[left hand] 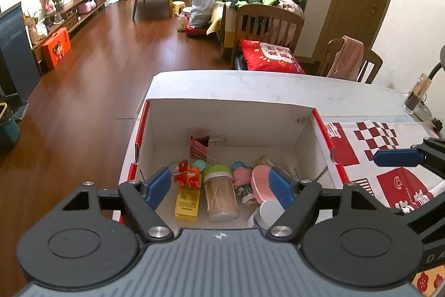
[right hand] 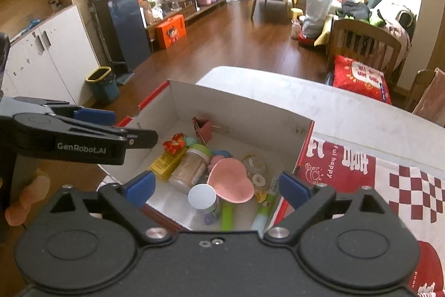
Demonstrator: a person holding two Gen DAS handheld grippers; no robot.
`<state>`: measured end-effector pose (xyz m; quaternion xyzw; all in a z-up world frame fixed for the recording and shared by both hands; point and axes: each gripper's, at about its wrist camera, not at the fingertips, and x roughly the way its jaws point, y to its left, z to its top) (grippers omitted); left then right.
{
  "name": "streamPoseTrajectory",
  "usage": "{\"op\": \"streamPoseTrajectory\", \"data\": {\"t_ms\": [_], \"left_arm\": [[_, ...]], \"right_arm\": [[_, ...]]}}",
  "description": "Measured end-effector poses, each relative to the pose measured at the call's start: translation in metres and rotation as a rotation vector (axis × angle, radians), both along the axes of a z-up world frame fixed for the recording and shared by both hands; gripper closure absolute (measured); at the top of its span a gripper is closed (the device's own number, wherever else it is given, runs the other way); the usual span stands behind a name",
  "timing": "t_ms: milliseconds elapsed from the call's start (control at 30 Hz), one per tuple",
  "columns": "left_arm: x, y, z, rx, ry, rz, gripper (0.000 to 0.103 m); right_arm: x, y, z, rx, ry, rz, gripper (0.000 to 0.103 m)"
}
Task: Organize rigid objects
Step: 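Lift both open tools up away from the shoebox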
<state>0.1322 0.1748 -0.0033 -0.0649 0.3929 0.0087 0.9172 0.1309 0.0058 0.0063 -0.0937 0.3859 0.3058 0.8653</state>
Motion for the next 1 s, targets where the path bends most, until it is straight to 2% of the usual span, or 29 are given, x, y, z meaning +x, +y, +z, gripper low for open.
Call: {"op": "streamPoseTrajectory", "data": {"t_ms": [100,367,400,433,500,700,1000], "left_arm": [[-0.011,-0.004,0.004,-0.006,-0.012,-0.005,0.020],[-0.043,-0.019,0.011,-0.022,-0.044,-0.014,0.018],[-0.046,-0.021,0.011,-0.020,-0.051,-0.013,0.015],[-0.049,-0.024,0.013,-0.016,-0.060,-0.013,0.007],[-0.057,-0.030,0.016,-0.014,-0.087,-0.008,0.002],[-0.075,-0.048,0.023,-0.008,-0.136,0.014,0.001],[-0.093,-0.079,0.024,0.006,-0.135,0.079,0.001]], "right_arm": [[-0.011,-0.006,0.006,0.014,-0.027,0.010,0.005],[-0.035,-0.024,0.023,0.046,-0.103,0.022,0.001],[-0.038,-0.027,0.025,0.048,-0.116,0.023,0.000],[-0.041,-0.030,0.026,0.051,-0.125,0.024,0.000],[-0.044,-0.037,0.028,0.059,-0.133,0.018,0.000],[-0.052,-0.054,0.032,0.086,-0.154,0.007,0.000],[-0.059,-0.081,0.036,0.106,-0.163,0.033,0.000]]}}
